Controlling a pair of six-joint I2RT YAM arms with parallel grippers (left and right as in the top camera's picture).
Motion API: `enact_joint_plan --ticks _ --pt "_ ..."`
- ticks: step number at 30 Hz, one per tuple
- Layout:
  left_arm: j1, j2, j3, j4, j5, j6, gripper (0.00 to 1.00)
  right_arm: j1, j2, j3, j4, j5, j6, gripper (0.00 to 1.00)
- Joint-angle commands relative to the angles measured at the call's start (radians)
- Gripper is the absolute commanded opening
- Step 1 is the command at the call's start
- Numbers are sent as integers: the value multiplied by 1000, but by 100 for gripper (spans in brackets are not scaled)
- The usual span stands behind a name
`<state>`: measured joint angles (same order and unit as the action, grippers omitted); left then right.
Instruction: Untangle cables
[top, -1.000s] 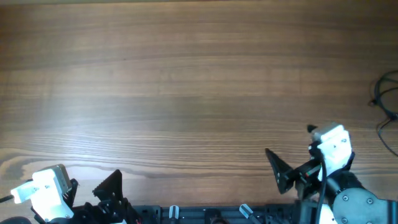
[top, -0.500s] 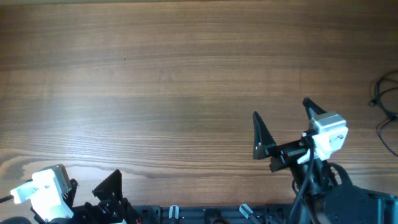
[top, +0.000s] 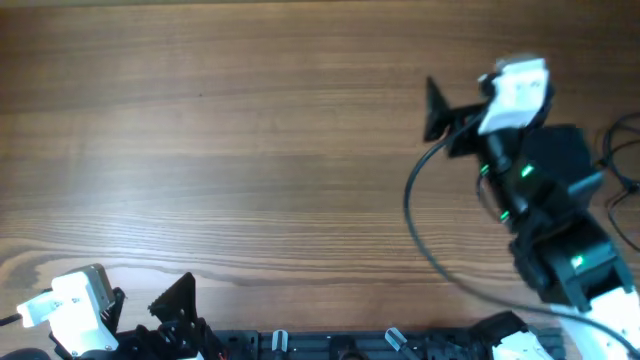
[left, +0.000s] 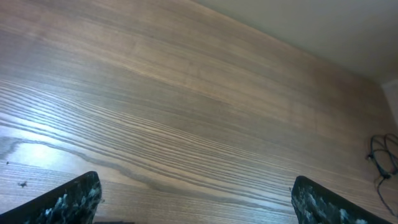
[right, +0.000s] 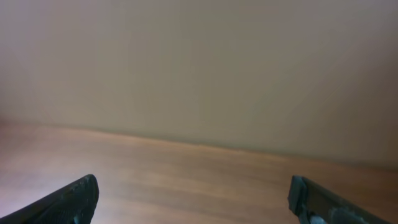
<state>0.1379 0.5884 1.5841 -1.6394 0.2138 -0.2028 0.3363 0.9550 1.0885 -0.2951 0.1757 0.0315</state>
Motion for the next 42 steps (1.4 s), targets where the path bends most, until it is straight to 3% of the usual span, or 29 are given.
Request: enact_joint_plan --ticks 1,5,7,10,20,26,32,35,37,42 --pt "2 -7 3 1 -2 13 100 -253 23 -2 -2 -374 14 100" --pt "2 -7 3 7 -2 13 100 -483 -28 -2 -100 -534 -90 100" --pt "2 -7 3 8 -2 13 100 -601 -118 -2 -175 -618 -195 100" --pt "2 -7 3 8 -2 13 100 -699 -274 -3 -238 -682 -214 100" --pt "-3 -7 3 6 -1 13 100 -661 -778 -112 -514 -798 -166 100" --pt "-81 -7 3 5 -2 13 100 -539 -924 -167 -785 -829 -298 100" --pt "-136 -7 3 4 -3 16 100 -525 -929 -392 -541 -889 -221 100" --pt "-136 -7 3 5 -6 16 100 -525 -929 -618 -200 -896 18 100" --pt "-136 -7 3 5 -6 16 100 -525 -928 -756 17 -888 98 100" --pt "-136 -7 3 5 -6 16 100 -525 -928 -903 100 -859 63 99"
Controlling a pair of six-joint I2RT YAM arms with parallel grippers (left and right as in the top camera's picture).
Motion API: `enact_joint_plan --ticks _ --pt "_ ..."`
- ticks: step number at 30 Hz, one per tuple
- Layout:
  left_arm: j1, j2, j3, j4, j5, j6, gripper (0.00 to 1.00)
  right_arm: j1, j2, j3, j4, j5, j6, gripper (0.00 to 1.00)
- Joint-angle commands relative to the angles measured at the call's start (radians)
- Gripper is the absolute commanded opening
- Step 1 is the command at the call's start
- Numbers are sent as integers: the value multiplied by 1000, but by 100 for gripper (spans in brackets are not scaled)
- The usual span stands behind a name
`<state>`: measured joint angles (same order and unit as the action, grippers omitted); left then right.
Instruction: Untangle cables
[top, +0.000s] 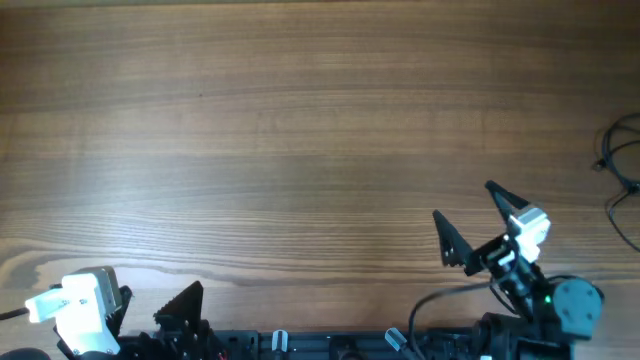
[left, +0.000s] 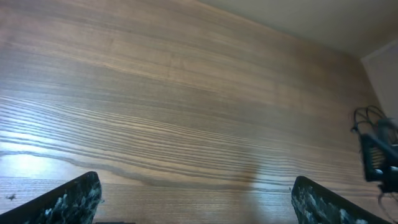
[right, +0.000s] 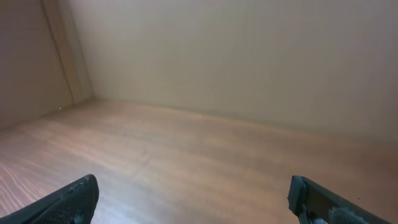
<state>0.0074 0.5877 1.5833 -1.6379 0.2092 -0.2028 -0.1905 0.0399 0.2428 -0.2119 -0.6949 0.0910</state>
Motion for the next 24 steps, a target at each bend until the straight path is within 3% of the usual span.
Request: enact_joint_plan --ticks 1,12,15,24 --pt "-6 -6 4 4 -2 17 100 2 -13 -68 18 21 -13 99" --pt "-6 -6 4 3 -2 16 100 2 16 -166 51 254 114 100" --pt "-6 -6 4 2 -2 16 100 2 59 -166 51 257 193 100" --pt "-6 -6 4 3 -1 16 100 2 137 -166 52 257 200 100"
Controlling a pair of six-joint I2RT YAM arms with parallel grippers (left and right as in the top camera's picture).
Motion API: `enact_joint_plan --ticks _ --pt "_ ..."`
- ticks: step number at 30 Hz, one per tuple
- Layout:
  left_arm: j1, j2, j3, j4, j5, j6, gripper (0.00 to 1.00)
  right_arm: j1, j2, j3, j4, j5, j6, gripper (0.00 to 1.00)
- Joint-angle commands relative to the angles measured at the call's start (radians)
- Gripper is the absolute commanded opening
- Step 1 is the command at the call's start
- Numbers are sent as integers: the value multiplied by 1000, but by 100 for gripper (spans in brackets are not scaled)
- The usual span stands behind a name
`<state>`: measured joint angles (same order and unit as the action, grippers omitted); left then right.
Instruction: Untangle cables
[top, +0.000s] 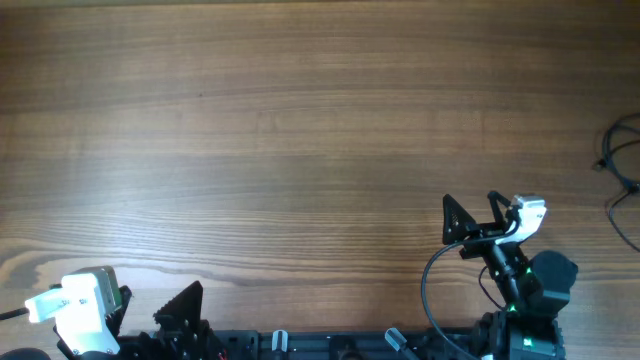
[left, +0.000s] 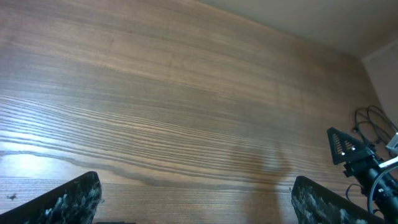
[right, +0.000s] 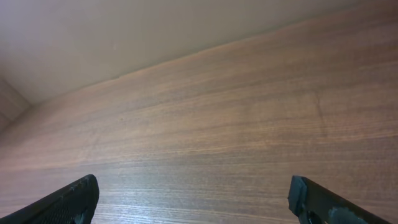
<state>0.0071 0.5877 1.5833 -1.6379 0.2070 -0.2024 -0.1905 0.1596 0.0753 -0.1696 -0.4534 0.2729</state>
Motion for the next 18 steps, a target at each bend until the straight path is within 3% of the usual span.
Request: enact_joint_plan --ticks 1,6,11,18 --pt "-5 -6 4 3 1 16 100 2 17 1 11 16 18 100" --pt "-5 -6 4 2 1 16 100 14 -21 1 11 16 18 100" --pt "-5 -6 4 4 1 16 100 126 -150 1 11 16 18 100" --pt "-5 -6 4 5 1 16 100 141 -156 0 12 16 18 100"
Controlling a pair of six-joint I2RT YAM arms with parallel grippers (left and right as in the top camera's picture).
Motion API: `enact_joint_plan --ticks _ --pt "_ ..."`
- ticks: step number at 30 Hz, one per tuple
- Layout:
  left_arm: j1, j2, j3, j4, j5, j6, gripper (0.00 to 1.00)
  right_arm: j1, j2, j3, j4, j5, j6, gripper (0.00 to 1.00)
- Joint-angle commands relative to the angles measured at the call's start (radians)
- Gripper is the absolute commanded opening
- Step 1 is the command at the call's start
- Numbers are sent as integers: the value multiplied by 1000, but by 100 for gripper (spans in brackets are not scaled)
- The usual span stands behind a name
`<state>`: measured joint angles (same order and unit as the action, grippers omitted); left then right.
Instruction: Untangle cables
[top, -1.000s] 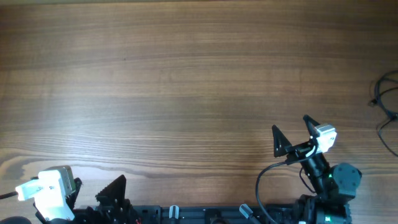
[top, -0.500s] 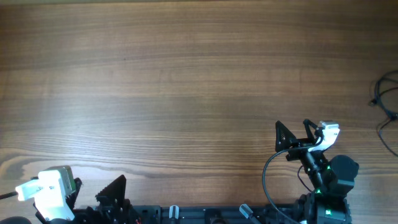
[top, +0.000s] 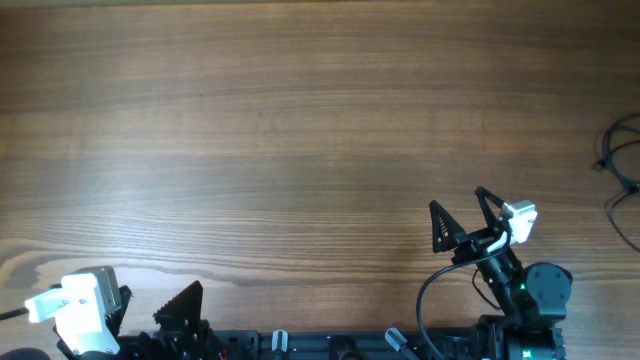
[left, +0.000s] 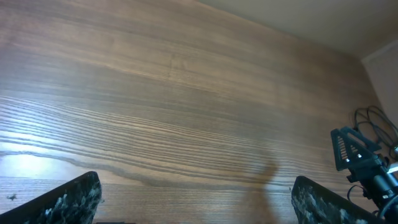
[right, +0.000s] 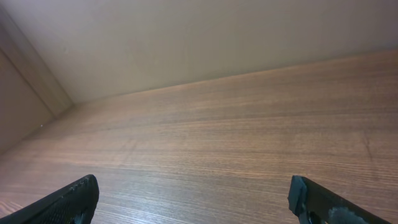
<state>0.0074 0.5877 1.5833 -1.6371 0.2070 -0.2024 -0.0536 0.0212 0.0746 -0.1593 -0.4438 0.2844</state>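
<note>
The cables (top: 622, 160) are a thin black tangle at the table's right edge, cut off by the frame; the left wrist view shows the cables (left: 372, 118) as loops at the far right. My right gripper (top: 455, 200) is open and empty near the front right, well short of the cables, pointing toward the table's middle. It shows as the right gripper (left: 353, 151) in the left wrist view and the right gripper (right: 196, 186) in its own, over bare wood. My left gripper (left: 196, 186) is open and empty at the front left corner.
The wooden table (top: 300, 130) fills the overhead view. A beige wall (right: 205, 43) rises behind the table's far edge, with a corner at the left. The arm bases and a black rail (top: 330, 345) line the front edge.
My right gripper has swung a little to the left at the front right, and its view takes in more wall. The left gripper and the cables have not moved.
My right arm was stretched out at the far right, its gripper open near the cables. It was then drawn back to the front right edge, open and empty, and has turned slightly there since. The left gripper stayed open at the front left throughout.
</note>
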Motion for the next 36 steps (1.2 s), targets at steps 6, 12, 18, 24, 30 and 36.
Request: enact_joint_plan --ticks 6,12,18,24,30,36 --pt "-6 -6 4 0 1 16 100 4 -18 1 2 6 6 100" --pt "-6 -6 4 3 1 16 100 4 -16 1 0 134 -153 100" --pt "-6 -6 4 24 -8 15 100 4 -16 1 0 141 -179 100" --pt "-6 -6 4 92 -10 -93 100 4 -16 1 0 141 -178 100" --pt "-5 -6 3 69 -48 -113 100 4 -16 1 0 141 -179 100" --pt "-6 -6 -2 114 -70 -59 100 4 -16 1 0 141 -179 100"
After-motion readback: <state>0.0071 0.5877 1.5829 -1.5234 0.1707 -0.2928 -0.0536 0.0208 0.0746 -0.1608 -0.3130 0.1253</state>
